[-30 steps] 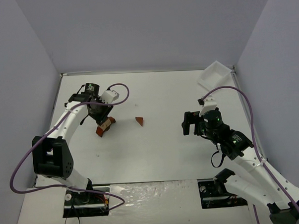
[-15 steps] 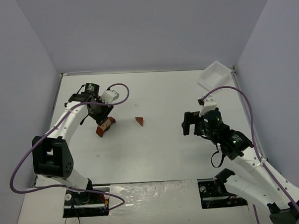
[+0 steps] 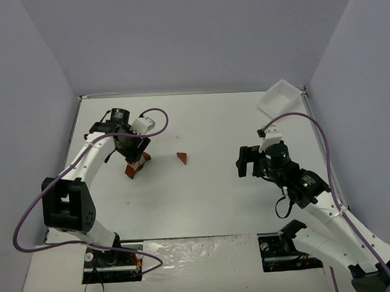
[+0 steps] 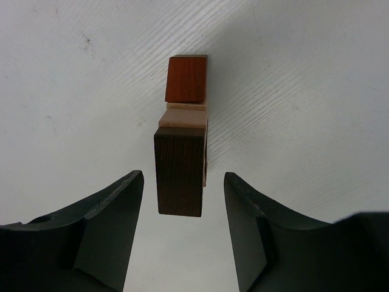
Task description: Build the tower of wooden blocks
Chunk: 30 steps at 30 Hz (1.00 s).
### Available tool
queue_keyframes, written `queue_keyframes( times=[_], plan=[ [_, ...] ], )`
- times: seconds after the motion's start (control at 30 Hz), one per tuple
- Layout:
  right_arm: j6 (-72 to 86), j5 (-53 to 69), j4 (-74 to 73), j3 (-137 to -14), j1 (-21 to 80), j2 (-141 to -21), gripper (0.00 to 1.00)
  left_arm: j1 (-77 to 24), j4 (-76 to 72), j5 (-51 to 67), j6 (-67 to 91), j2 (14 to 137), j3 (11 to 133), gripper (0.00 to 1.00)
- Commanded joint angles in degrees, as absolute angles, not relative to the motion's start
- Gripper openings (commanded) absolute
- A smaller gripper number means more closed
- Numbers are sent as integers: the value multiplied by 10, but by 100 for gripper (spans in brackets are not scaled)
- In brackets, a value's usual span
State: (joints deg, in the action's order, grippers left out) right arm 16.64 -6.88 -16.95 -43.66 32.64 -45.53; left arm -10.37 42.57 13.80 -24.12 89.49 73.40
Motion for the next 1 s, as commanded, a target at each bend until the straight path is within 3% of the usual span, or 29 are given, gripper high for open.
queue_keyframes(
  times=[0.0,0.23,0.53,0.97],
  plan=[
    [156,-42,-131,-451,323,-474,100,-100,412,160,-206,860,777,53],
    [136,39,-86,-483,325,-562,99,-100,412,148,-20,819,827,58],
    [113,91,2,-559,368,-768,87,-100,414,122,193,725,786,58],
    [101,83,66,-730,412,-1061,65,-98,454,166,229,649,736,64]
  ],
)
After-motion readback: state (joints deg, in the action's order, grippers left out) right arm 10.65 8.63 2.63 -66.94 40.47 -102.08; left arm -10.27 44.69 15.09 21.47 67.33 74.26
